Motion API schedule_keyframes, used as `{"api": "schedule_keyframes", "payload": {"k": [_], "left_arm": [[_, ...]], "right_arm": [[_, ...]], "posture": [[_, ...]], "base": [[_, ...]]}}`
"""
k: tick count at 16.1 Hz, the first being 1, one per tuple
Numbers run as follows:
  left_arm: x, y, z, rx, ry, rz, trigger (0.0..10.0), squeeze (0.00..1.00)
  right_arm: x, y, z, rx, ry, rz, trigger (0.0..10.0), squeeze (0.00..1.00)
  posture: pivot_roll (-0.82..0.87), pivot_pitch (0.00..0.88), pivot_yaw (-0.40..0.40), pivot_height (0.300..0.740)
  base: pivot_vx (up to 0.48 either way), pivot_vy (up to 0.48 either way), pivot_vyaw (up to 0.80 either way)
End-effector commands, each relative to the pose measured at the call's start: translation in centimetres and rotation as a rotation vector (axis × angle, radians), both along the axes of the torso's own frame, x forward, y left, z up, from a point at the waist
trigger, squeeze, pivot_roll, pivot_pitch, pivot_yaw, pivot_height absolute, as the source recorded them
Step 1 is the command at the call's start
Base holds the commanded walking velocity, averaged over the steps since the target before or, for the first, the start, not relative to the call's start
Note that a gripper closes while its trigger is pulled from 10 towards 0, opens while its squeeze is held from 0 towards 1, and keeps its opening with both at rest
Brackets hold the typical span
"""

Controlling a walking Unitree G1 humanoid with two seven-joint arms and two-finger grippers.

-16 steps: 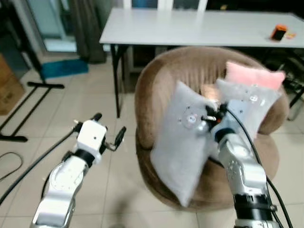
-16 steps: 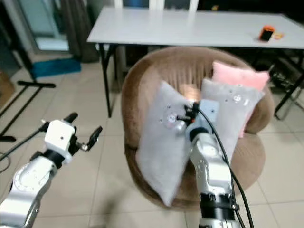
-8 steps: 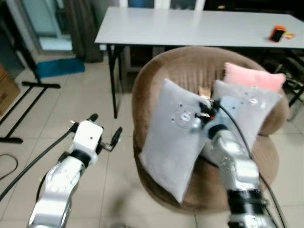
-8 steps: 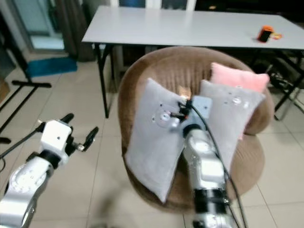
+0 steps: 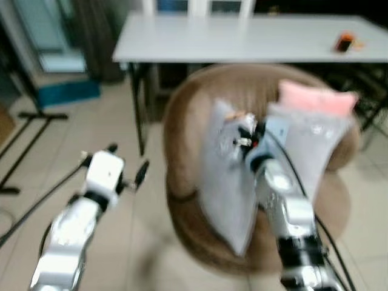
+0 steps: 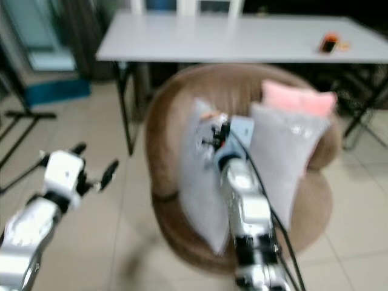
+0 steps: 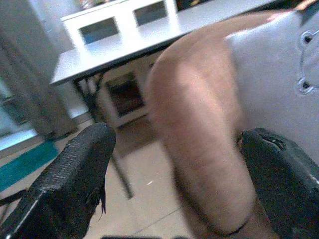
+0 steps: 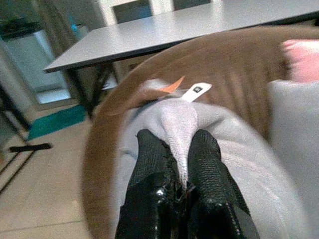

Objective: Move the pillow to the sofa from floor

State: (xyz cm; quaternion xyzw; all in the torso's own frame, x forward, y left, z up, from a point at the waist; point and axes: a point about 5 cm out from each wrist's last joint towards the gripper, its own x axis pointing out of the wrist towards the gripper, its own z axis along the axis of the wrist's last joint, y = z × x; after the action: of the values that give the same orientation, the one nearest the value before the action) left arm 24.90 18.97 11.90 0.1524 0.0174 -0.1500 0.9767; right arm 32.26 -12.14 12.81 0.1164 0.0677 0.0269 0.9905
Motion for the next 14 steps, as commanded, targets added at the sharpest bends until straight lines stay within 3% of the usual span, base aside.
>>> {"api": "schedule_keyframes", "payload": {"k": [1, 12, 14], "left_arm": [[-0.1, 0.02, -0.24, 0.012, 0.013, -0.009, 10.0, 0.29], [-0.26, 0.04, -0.32, 0.011, 0.017, -0.019, 10.0, 0.29], [-0.29, -0.08, -0.33, 0.01, 0.017, -0.02, 10.0, 0.29]], "right_arm": [[0.23, -0.72, 1.12, 0.002, -0.06, -0.03, 10.0, 0.0], [0.26, -0.42, 0.94, 0.004, -0.052, -0.023, 10.0, 0.0], [0.22, -0.44, 0.94, 0.009, -0.053, -0.019, 10.0, 0.0]], "posture": [[0.12, 0.0, -0.025, 0.74], [0.12, 0.0, -0.022, 0.74], [0.12, 0.0, -0.023, 0.74]], "base": [[0.289, 0.0, 0.0], [0.287, 0.0, 0.0], [0.285, 0.0, -0.8]]}}
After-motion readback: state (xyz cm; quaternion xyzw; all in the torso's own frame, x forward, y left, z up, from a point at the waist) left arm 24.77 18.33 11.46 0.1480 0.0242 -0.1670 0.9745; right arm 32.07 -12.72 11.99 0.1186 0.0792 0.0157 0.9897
